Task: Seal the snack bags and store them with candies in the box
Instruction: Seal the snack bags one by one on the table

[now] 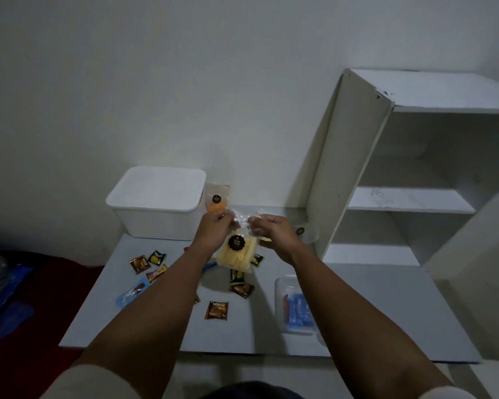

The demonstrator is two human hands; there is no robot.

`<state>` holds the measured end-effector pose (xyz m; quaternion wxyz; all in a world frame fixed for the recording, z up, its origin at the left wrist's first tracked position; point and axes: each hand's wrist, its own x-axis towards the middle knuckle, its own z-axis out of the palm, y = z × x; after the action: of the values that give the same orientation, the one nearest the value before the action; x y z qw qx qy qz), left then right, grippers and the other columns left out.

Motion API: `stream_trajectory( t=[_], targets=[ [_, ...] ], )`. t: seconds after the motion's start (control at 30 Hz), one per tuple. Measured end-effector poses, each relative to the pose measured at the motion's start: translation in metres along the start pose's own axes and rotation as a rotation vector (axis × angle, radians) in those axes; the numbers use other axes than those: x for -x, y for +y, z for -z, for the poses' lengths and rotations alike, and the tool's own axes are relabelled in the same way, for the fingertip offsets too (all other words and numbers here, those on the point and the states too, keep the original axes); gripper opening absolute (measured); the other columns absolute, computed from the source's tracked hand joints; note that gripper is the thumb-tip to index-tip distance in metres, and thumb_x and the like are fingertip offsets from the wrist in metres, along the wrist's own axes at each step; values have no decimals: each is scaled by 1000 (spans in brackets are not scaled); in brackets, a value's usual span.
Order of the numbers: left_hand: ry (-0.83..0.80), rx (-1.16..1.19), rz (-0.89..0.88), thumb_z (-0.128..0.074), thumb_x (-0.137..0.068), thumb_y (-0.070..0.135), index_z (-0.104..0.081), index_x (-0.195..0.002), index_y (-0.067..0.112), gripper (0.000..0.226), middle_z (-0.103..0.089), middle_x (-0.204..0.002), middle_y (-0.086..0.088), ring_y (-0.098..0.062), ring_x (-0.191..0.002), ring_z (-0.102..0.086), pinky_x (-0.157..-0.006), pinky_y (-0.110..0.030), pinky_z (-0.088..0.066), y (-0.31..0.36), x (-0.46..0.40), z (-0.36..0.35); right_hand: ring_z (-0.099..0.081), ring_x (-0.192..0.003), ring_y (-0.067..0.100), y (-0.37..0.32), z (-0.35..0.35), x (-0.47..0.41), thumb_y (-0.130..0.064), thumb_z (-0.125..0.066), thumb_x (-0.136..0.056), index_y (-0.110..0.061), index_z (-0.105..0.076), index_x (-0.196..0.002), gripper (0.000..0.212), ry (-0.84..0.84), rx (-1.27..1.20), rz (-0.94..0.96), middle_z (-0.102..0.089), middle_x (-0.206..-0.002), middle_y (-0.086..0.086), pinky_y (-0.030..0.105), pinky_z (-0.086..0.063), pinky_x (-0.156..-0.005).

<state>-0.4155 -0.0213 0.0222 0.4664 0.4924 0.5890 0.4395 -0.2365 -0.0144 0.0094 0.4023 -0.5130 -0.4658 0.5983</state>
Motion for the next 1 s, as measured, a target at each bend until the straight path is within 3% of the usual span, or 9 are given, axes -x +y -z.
stream_trajectory(
  t=[0.13,0.27,0.43,0.57,0.73,0.87,1.0],
  targets=[
    [18,11,-24,-59,-97,19,-76,-89,8,21,-76,-80,-3,-22,-82,-72,-86,-38,-58,1,-21,23,-67,-87,20,-4,-15,-14,-28,-76,-90,-9,-78,-95,20,53,-12,49,-74,-84,3,40,-52,-88],
    [-52,4,44,-70,-91,25,-73,-95,11,15,-72,-83,-2,-14,-75,-66,-68,-27,-53,-1,-32,42,-67,-83,16,-12,-37,-22,-27,-73,-91,-13,-78,-96,15,11,22,17,-75,-83,-2,38,-52,-85],
    [-104,-7,-22,-66,-92,19,-76,-83,17,14,-75,-75,2,-15,-75,-67,-72,-29,-50,-10,-45,71,-68,-81,17,-7,-61,-32,-20,-68,-96,-5,-75,-105,19,92,-41,48,-74,-86,2,37,-53,-84],
    [-134,34,-9,-65,-95,21,-75,-93,15,12,-77,-81,2,-12,-76,-71,-71,-25,-54,-18,-46,81,-61,-71,11,-3,-77,-34,-17,-66,-98,-6,-73,-97,13,160,5,99,-66,-77,1,33,-51,-77],
    [-106,173,96,-51,-101,13,-70,-101,-1,24,-74,-85,-15,-17,-70,-70,-69,-29,-59,-27,-47,92,-59,-72,16,8,-81,-32,-23,-64,-99,-13,-73,-90,16,266,28,90,-63,-69,-2,38,-49,-77],
    [-95,49,17,-50,-101,13,-70,-88,-2,29,-69,-79,-12,-19,-74,-65,-76,-31,-58,-32,-50,95,-66,-80,17,9,-87,-26,-28,-73,-92,-11,-76,-96,18,195,2,20,-70,-76,-3,38,-54,-85],
    [-94,58,-9,-53,-97,10,-68,-81,-3,25,-64,-75,-12,-18,-70,-60,-77,-35,-57,-31,-51,92,-66,-82,17,6,-97,-27,-22,-74,-91,-13,-73,-88,9,154,2,23,-69,-84,3,38,-55,-85]
  ],
)
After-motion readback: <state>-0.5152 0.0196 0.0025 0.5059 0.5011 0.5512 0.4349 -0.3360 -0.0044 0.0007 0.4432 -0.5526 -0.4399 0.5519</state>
